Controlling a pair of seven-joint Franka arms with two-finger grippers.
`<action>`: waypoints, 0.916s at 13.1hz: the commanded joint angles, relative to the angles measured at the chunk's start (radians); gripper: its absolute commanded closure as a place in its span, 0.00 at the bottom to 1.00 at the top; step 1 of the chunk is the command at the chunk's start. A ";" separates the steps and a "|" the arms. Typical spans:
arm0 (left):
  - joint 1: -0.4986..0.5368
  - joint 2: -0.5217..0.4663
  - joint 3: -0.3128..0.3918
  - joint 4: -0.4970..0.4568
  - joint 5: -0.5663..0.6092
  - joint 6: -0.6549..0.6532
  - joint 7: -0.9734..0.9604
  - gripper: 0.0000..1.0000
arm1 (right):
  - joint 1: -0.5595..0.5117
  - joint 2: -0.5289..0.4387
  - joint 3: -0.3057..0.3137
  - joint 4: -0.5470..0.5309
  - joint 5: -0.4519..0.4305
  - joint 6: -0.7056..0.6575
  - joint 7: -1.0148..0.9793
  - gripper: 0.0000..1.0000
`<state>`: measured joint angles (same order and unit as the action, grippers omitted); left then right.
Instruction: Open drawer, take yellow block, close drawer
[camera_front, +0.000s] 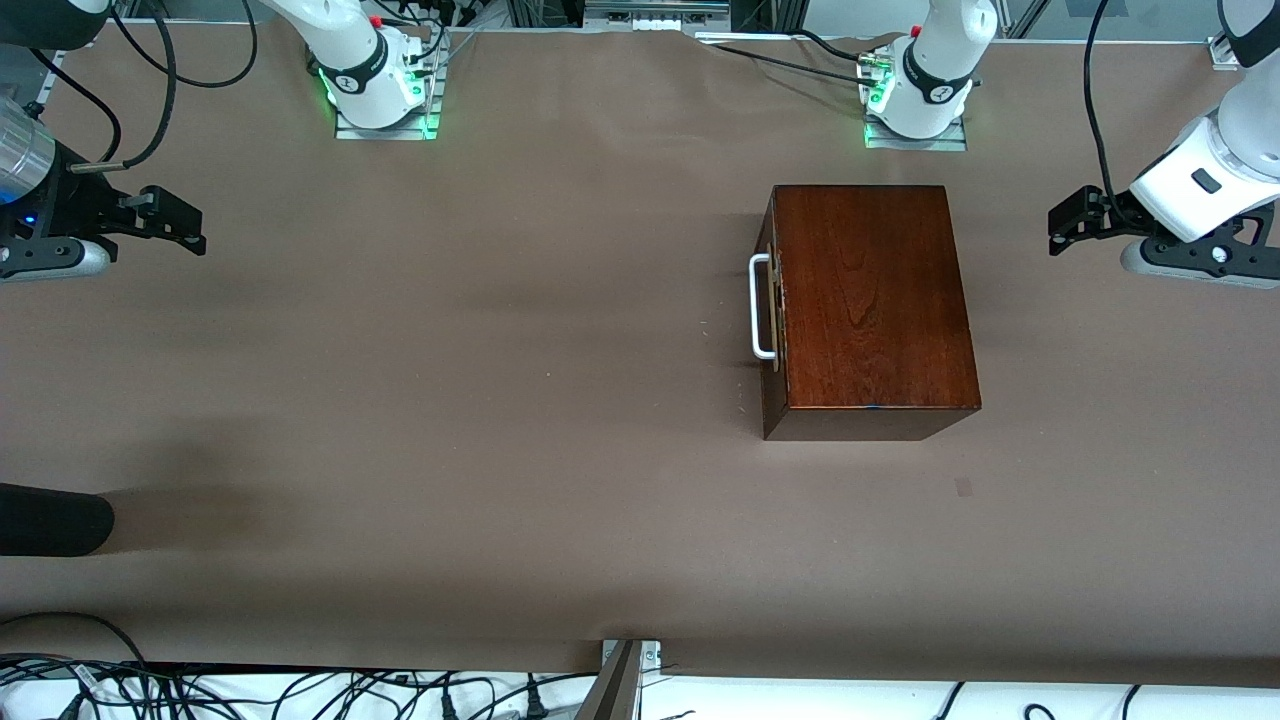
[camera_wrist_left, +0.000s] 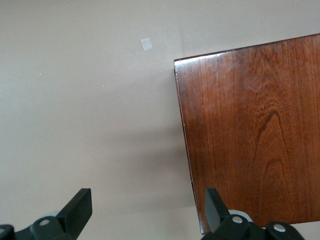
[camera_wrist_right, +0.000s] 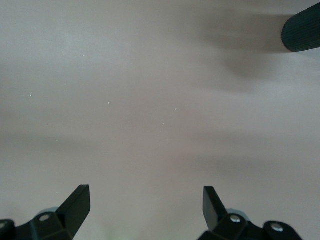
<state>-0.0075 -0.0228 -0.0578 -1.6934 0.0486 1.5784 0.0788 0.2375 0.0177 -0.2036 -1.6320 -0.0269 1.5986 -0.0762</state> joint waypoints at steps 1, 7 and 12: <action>-0.009 0.004 -0.057 0.046 0.002 -0.053 -0.020 0.00 | -0.003 -0.001 0.000 0.014 0.015 -0.008 0.001 0.00; -0.021 0.117 -0.232 0.118 -0.102 -0.048 -0.287 0.00 | -0.003 -0.001 0.000 0.014 0.015 -0.008 0.001 0.00; -0.233 0.390 -0.274 0.341 -0.072 -0.041 -0.428 0.00 | -0.003 0.001 0.000 0.014 0.015 -0.006 0.003 0.00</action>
<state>-0.1666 0.2313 -0.3351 -1.5032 -0.0374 1.5611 -0.2930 0.2375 0.0177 -0.2042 -1.6313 -0.0269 1.5986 -0.0762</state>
